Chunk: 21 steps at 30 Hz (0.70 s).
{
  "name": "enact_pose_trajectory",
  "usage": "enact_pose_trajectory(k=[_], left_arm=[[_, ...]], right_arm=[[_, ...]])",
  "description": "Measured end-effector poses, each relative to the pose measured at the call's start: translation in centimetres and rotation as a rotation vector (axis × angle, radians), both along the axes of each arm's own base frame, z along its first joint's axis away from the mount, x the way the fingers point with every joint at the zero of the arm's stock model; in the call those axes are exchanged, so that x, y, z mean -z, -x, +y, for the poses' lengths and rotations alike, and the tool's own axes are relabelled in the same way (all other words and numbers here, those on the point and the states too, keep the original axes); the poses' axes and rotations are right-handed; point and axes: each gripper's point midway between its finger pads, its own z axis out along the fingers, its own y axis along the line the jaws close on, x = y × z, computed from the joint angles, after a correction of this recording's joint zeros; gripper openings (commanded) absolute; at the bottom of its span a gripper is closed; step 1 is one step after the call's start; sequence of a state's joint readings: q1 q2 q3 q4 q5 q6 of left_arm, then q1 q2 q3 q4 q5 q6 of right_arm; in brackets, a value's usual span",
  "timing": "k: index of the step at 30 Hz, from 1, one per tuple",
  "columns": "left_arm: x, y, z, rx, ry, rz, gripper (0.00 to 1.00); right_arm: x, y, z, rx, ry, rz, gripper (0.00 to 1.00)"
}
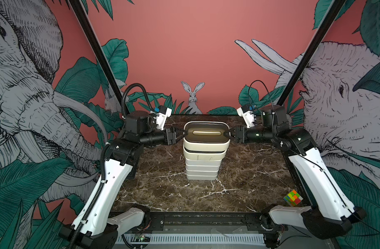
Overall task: Stack the tissue boxes
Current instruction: Place the tissue box at the tissue box.
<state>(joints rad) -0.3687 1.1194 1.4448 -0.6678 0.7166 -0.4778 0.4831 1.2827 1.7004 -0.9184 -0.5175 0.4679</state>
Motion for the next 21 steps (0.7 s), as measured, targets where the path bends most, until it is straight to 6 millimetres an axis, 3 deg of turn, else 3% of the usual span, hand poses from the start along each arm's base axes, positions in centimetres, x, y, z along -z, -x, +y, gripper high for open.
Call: enact_pose_trajectory(k=[21], left_arm=[[-0.19, 0.31, 0.12, 0.001, -0.004, 0.003, 0.56]], right_arm=[[0.03, 0.00, 0.33, -0.016, -0.009, 0.006, 0.50]])
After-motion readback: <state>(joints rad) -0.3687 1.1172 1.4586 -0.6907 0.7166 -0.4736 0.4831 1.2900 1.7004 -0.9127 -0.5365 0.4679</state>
